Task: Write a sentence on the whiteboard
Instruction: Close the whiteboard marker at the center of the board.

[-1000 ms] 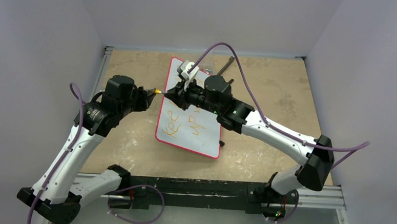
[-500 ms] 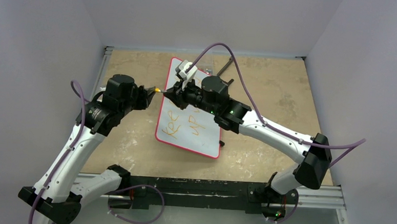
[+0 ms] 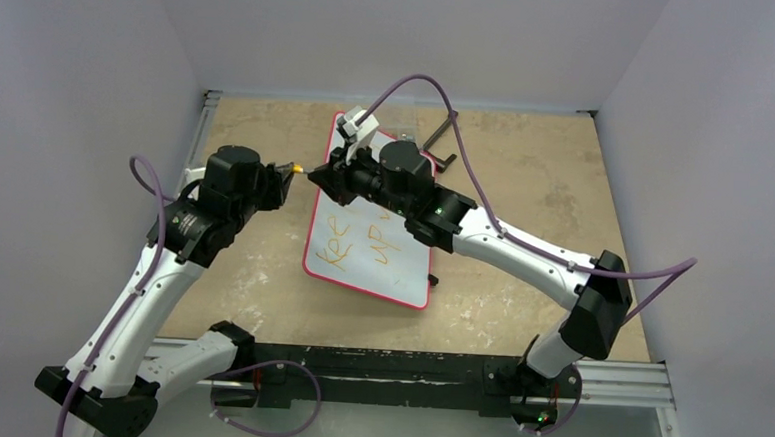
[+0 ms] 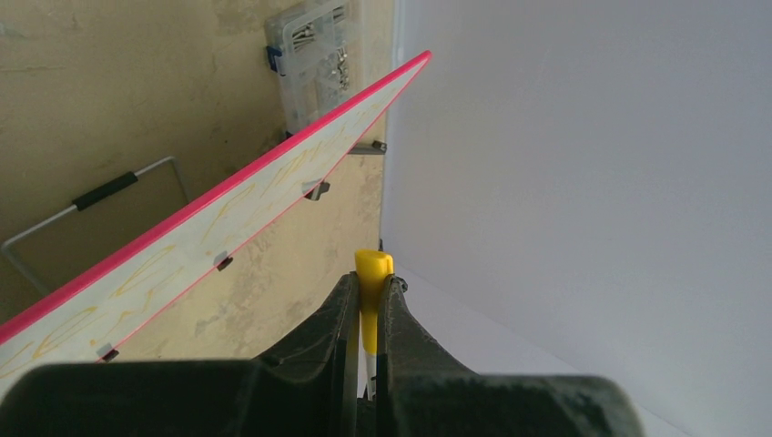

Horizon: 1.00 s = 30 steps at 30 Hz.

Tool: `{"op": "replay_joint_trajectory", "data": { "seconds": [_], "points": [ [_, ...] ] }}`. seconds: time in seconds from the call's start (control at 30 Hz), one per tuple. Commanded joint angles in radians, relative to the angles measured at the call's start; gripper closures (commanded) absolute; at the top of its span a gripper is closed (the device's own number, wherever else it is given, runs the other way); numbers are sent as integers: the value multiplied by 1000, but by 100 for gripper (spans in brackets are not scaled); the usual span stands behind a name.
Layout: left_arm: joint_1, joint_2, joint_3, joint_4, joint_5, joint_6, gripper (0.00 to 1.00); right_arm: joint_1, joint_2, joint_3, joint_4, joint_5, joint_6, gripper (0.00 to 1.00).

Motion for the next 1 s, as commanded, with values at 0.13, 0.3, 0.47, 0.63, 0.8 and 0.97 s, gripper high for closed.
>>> {"op": "replay_joint_trajectory", "data": {
  "seconds": [0.13, 0.3, 0.47, 0.63, 0.8, 0.97],
  "points": [
    [-48, -32, 9, 192, 217, 106, 100, 11, 116, 123, -59, 37, 193, 100],
    [-58, -35, -11, 249, 239, 116, 100, 11, 149, 150, -60, 33, 344, 100],
    [-71, -44, -17, 283, 233, 140, 100, 11, 190, 197, -65, 25, 463, 100],
    [-79, -58, -32, 310, 224, 153, 100, 9, 225, 252, -98, 37, 567, 100],
    [-90, -67, -57, 360, 221, 146, 100, 9, 252, 292, -140, 63, 692, 100],
    [-95, -76, -53, 356, 201, 148, 100, 8, 250, 296, -135, 89, 714, 100]
  ]
}}
